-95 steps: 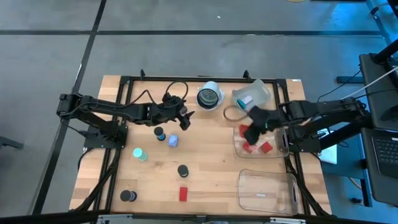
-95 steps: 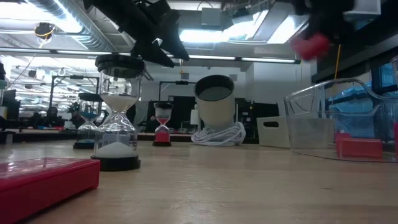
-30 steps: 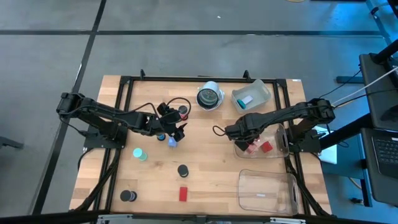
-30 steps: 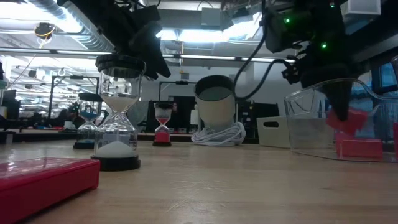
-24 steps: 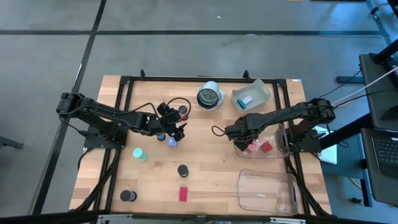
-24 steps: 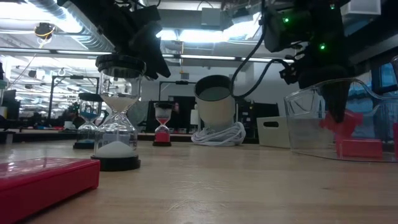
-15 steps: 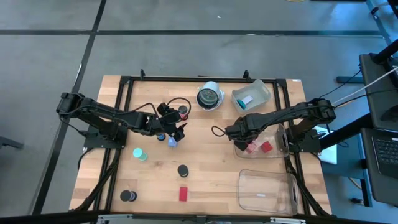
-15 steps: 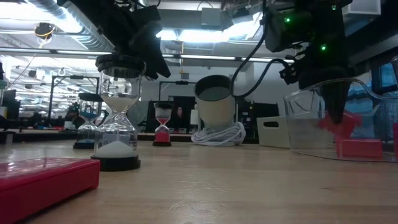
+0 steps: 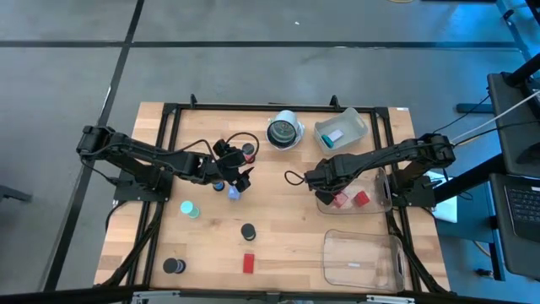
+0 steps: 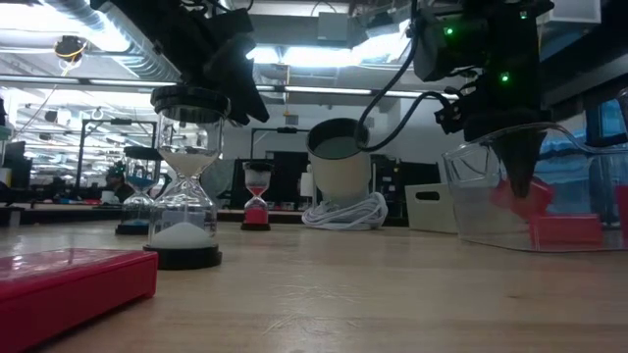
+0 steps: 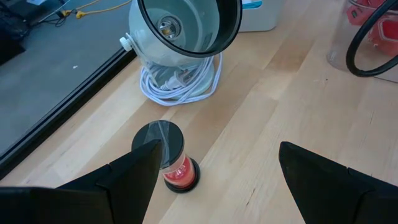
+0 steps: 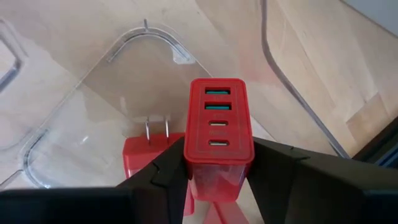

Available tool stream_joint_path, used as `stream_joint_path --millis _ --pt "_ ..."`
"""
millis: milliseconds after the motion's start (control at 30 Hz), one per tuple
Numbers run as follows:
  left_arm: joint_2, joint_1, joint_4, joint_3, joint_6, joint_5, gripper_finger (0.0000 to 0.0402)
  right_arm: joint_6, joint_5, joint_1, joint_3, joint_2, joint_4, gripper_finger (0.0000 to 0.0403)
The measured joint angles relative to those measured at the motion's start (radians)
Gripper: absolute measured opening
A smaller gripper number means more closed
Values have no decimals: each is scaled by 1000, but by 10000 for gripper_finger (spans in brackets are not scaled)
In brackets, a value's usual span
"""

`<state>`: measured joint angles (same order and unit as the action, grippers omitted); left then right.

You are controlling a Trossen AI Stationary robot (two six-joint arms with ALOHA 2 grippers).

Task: Pick & Place Office items
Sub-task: Put the red charger adapter into the top transparent bin, then put the red hourglass into the bottom transparent bin

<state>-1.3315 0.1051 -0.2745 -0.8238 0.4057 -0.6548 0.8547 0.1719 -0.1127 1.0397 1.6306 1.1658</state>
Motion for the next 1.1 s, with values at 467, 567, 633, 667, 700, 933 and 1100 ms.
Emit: stream_joint_path --millis 467,567,633,667,700,933,1100 --pt "0 0 0 0 -8 -3 322 0 -11 0 0 0 4 202" --pt "0 0 0 0 -8 -3 322 0 -33 1 19 -1 56 225" --pt "0 0 0 0 -8 -3 322 -3 -50 0 52 -5 111 240" --pt "0 0 0 0 -8 -3 322 -3 -53 0 74 -9 153 247" --pt "0 0 0 0 -8 -1 322 -3 -51 0 100 -11 204 254" --pt "1 0 -8 0 -33 133 322 -8 87 -18 289 -12 407 272" --pt "1 0 -26 0 -33 213 322 -30 167 -42 376 -28 392 268"
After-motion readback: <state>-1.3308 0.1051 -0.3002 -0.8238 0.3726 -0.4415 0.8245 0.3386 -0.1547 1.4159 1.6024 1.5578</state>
